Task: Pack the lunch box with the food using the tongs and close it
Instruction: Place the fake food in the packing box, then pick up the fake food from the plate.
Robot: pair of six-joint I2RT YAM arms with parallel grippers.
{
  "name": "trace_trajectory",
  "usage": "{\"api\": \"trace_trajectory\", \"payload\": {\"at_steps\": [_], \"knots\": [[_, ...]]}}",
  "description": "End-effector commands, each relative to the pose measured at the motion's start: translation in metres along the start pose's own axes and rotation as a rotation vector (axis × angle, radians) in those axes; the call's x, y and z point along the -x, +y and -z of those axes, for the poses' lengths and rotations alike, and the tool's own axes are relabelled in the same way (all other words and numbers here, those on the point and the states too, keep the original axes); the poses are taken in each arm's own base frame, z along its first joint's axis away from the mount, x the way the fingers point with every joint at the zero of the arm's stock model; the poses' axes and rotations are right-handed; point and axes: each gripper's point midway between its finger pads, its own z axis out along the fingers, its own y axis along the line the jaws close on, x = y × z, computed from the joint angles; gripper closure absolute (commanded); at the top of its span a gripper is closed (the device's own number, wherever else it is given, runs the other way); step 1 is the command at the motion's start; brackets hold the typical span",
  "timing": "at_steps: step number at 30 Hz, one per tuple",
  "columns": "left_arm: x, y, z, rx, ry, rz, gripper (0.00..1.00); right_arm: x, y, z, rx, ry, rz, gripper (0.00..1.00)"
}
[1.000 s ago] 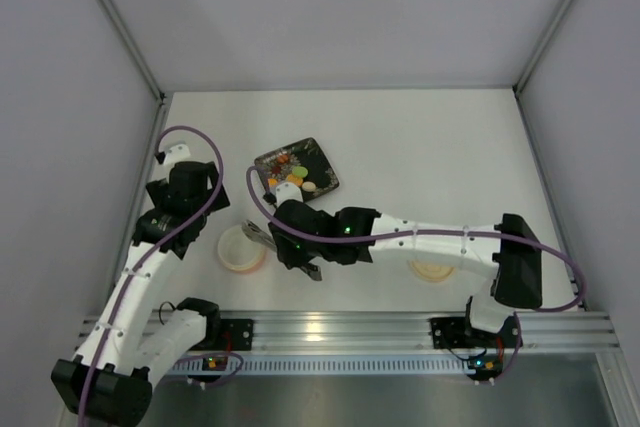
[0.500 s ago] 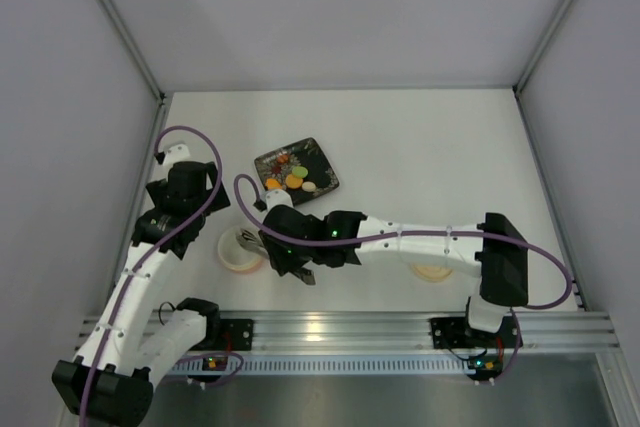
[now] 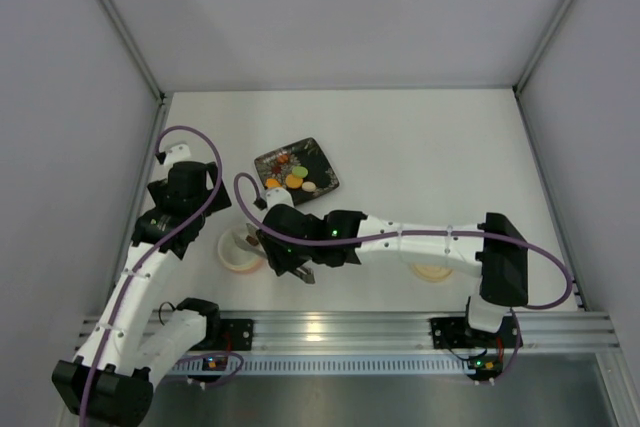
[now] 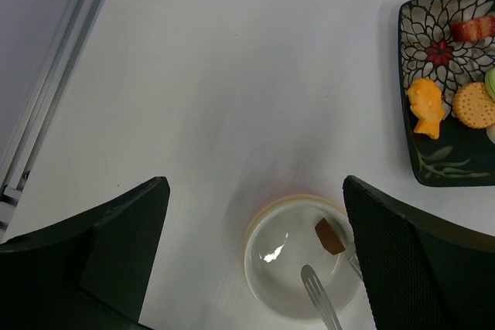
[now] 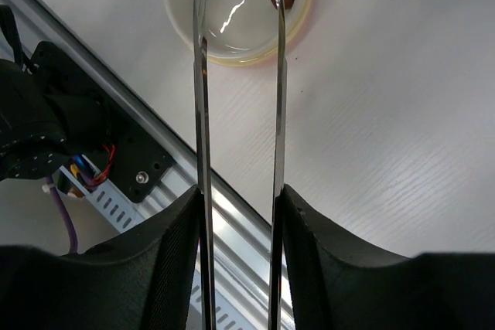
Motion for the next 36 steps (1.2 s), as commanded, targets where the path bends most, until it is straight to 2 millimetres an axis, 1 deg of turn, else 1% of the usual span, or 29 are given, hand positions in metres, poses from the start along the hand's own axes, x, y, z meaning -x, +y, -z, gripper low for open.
{"api": "trace_trajectory", "payload": {"at_steps": [1,4,5,7,8,9,10,11,12,13,15,16,18,19,21,23,25,27,28,29,31,36], "knots": [[0.011,0.000,0.005,-0.012,-0.035,0.014,0.01,0.040,0.013,0.025,0.008,-0.130,-0.001,0.57],[0.011,0.000,0.005,-0.012,-0.036,0.013,0.01,0.053,-0.004,0.034,-0.025,-0.158,-0.017,0.57],[0.011,0.000,0.006,-0.014,-0.037,0.015,0.01,0.059,-0.016,0.041,-0.039,-0.172,-0.033,0.57],[0.011,-0.001,0.006,-0.016,-0.037,0.016,0.01,0.066,-0.032,0.046,-0.071,-0.195,-0.054,0.57],[0.011,0.000,0.006,-0.016,-0.037,0.014,0.01,0.071,-0.048,0.050,-0.097,-0.209,-0.071,0.57],[0.011,-0.001,0.006,-0.018,-0.038,0.015,0.01,0.074,-0.057,0.051,-0.118,-0.215,-0.081,0.57],[0.011,-0.001,0.006,-0.020,-0.037,0.015,0.01,0.080,-0.074,0.052,-0.150,-0.225,-0.104,0.57],[0.011,-0.001,0.006,-0.020,-0.039,0.014,0.01,0.081,-0.085,0.053,-0.170,-0.226,-0.112,0.57],[0.011,-0.002,0.006,-0.023,-0.038,0.013,0.01,0.082,-0.094,0.053,-0.190,-0.227,-0.123,0.57],[0.011,-0.001,0.006,-0.020,-0.039,0.014,0.01,0.087,-0.110,0.051,-0.216,-0.230,-0.145,0.57],[0.011,-0.002,0.005,-0.021,-0.037,0.013,0.01,0.090,-0.126,0.047,-0.247,-0.222,-0.159,0.57],[0.010,-0.001,0.005,-0.020,-0.034,0.011,0.01,0.093,-0.140,0.044,-0.270,-0.220,-0.176,0.57],[0.010,-0.002,0.005,-0.021,-0.034,0.012,0.01,0.096,-0.150,0.035,-0.287,-0.199,-0.183,0.57],[0.010,-0.002,0.004,-0.020,-0.031,0.009,0.01,0.099,-0.160,0.033,-0.297,-0.195,-0.197,0.57],[0.010,-0.002,0.004,-0.021,-0.031,0.008,0.01,0.100,-0.165,0.021,-0.290,-0.168,-0.196,0.57],[0.009,-0.002,0.004,-0.022,-0.029,0.006,0.01,0.104,-0.173,0.011,-0.298,-0.157,-0.204,0.57],[0.009,-0.003,0.004,-0.024,-0.030,0.005,0.01,0.107,-0.179,0.004,-0.290,-0.144,-0.213,0.56],[0.009,-0.003,0.004,-0.025,-0.027,0.004,0.01,0.108,-0.178,-0.006,-0.261,-0.124,-0.218,0.55],[0.009,-0.003,0.004,-0.026,-0.026,0.002,0.01,0.112,-0.181,-0.007,-0.255,-0.127,-0.224,0.54],[0.008,-0.003,0.003,-0.025,-0.024,0.001,0.01,0.111,-0.183,-0.012,-0.256,-0.118,-0.226,0.53],[0.009,-0.003,0.004,-0.026,-0.026,0.002,0.01,0.111,-0.186,-0.014,-0.258,-0.114,-0.234,0.53],[0.008,-0.004,0.003,-0.030,-0.025,0.001,0.01,0.105,-0.192,-0.025,-0.264,-0.088,-0.243,0.52]]}}
